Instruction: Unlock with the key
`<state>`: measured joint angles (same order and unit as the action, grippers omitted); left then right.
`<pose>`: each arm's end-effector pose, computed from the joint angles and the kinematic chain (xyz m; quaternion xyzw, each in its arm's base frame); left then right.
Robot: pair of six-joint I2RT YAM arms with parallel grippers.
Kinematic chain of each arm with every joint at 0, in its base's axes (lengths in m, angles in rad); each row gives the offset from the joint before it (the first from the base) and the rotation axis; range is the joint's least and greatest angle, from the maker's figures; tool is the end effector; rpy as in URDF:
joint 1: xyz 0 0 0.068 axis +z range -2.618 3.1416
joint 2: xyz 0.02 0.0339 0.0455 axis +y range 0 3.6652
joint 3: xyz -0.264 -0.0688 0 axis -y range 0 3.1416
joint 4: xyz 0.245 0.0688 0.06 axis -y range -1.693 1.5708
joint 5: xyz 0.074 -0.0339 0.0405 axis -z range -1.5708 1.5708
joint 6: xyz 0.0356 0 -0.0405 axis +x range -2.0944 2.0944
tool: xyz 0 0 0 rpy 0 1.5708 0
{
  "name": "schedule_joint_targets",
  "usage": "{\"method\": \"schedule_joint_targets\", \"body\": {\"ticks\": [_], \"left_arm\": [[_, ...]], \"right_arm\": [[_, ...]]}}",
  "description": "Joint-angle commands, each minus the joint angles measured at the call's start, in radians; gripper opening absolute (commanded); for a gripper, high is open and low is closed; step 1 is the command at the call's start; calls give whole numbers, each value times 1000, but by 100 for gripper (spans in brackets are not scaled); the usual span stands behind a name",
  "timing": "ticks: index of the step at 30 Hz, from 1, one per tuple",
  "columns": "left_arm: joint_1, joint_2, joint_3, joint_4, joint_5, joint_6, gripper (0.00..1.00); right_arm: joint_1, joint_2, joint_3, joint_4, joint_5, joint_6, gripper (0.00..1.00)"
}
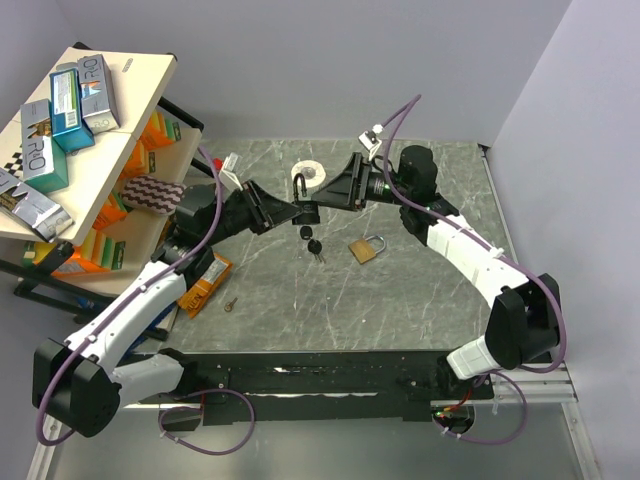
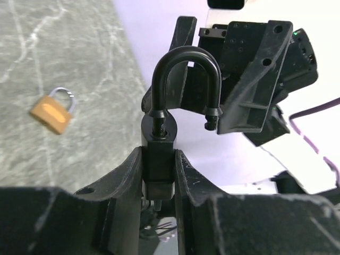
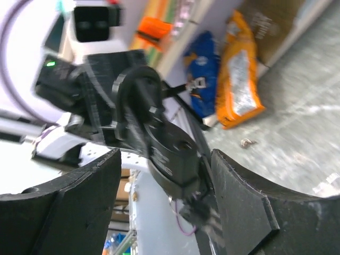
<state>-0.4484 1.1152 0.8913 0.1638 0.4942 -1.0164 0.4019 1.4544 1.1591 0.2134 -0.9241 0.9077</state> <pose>0.2281 -0.1285 0.3483 -0.0368 0.7246 -0.5769 0.3752 0.2984 0.1577 0.3540 -0.1277 0.7130 0.6294 0.2814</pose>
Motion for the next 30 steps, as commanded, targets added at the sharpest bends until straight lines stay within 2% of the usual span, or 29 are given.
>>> {"method": "schedule_joint_targets", "body": {"ticks": [1, 8, 11, 12, 14, 19, 20, 23, 25, 26, 29, 30], "left_arm": [[5, -43, 12, 213, 61, -76, 1], [7, -60, -12, 273, 47, -114, 1], [10, -68, -14, 258, 30, -110, 1], [10, -69, -14, 252, 23, -105, 1], [10, -78, -17, 240, 9, -99, 1], [10, -84, -12, 214, -17, -77, 1], [11, -84, -11, 210, -16, -77, 1], [11, -80, -8, 200, -9, -73, 1], [11, -78, 4, 165, -19, -56, 1], [11, -77, 14, 139, -26, -32, 4], [13, -75, 72, -9, -80, 39, 42], [13, -75, 102, -53, -95, 54, 72]], "right_arm": [[31, 11, 30, 196, -96, 72, 74], [72, 41, 48, 195, -99, 80, 70], [75, 40, 50, 190, -94, 79, 62], [75, 40, 51, 184, -93, 79, 53], [75, 38, 48, 181, -93, 77, 46], [78, 38, 40, 179, -94, 83, 21], [77, 38, 39, 184, -93, 85, 10], [77, 40, 42, 187, -94, 88, 0], [77, 40, 48, 175, -96, 73, 0], [78, 40, 54, 140, -93, 59, 0], [75, 23, 83, 34, -64, -44, 0], [74, 21, 93, -50, -53, -74, 0]]}}
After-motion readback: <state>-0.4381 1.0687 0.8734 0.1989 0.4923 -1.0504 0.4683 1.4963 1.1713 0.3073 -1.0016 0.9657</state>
